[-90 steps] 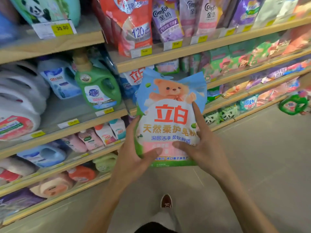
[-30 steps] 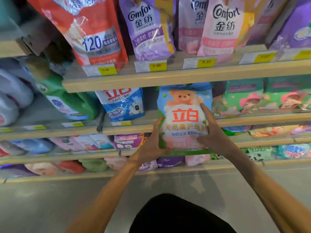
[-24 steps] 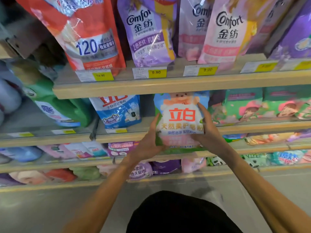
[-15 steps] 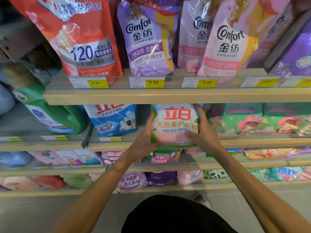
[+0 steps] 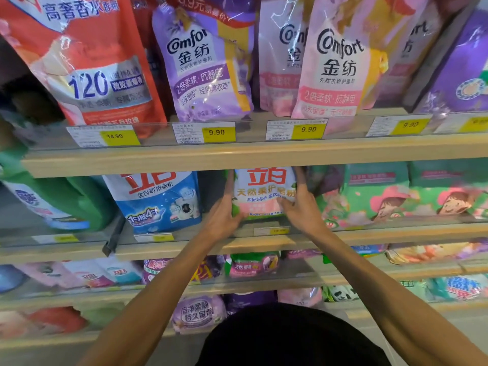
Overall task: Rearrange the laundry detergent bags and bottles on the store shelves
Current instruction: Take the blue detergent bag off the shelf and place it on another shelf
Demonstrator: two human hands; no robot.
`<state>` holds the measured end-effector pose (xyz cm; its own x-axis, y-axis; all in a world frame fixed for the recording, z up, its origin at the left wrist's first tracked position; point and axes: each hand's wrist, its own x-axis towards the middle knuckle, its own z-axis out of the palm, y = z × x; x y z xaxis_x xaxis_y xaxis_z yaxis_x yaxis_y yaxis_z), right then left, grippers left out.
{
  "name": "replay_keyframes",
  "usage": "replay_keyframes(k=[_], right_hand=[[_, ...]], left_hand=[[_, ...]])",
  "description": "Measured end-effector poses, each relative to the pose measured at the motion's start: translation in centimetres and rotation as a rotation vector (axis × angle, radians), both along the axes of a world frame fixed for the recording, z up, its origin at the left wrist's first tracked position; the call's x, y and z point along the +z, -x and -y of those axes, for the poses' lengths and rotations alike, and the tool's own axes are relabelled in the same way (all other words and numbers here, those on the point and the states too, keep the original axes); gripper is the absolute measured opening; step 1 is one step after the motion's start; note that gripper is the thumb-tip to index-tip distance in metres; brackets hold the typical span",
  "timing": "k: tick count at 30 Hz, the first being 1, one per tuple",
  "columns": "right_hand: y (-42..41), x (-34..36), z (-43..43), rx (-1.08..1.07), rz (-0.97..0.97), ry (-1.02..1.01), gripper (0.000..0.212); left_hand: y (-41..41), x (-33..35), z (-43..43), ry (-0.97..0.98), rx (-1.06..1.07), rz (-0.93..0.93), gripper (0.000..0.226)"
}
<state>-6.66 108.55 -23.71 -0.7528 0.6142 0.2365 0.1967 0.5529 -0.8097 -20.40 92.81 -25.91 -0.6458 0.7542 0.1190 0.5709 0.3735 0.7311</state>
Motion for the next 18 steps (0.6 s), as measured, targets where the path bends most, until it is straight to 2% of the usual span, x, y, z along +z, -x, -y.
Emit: replay_keyframes(k=[8, 18], right_hand=[[0.2, -3.4, -0.9, -0.046, 0.096, -0.004, 0.098], [-0.8, -2.2, -0.9, -0.039, 0.186, -0.001, 0.095]], left_hand=[[0.7, -2.5, -1.9, 0.077, -0.037, 0.003, 0.13], [0.5, -2.3, -1.3, 0.092, -0.065, -0.031, 0.13]])
